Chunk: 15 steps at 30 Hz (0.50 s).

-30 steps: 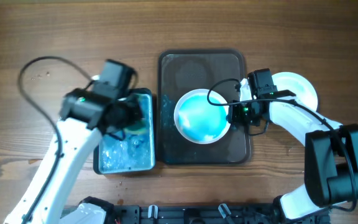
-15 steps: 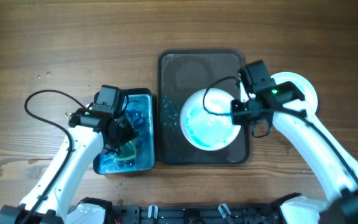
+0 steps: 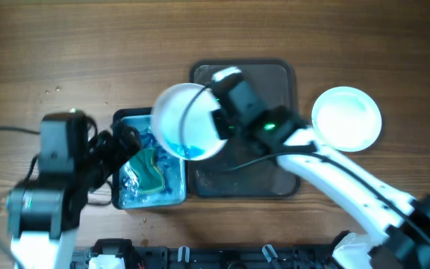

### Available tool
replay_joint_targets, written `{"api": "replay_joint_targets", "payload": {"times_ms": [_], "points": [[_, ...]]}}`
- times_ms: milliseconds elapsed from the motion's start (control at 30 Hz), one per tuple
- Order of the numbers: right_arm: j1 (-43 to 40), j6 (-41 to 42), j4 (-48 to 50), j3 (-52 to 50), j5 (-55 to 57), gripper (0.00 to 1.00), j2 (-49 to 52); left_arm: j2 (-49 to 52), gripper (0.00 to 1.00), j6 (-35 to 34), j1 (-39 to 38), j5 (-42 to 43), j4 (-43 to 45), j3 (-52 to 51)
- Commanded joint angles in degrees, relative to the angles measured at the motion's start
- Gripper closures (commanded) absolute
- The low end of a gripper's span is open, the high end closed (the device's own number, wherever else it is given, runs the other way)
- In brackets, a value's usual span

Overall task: Clean dirty plates on tray and stack at the side
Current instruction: 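Lift the plate with the right gripper and tilt it over the basin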

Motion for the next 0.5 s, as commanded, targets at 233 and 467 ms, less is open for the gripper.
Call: {"api": "replay_joint_targets", "payload": {"times_ms": [233, 467], "points": [[19.76, -2.89, 11.10, 1.33, 45.07, 0.96, 3.61, -10.36, 0.00, 0.26, 0.39, 1.51, -3.02, 0.48], [28.65, -14.51, 16.41, 1.33, 60.33, 0.96, 3.61, -10.29, 0.00, 0.26, 0.39, 1.51, -3.17, 0.48]]}}
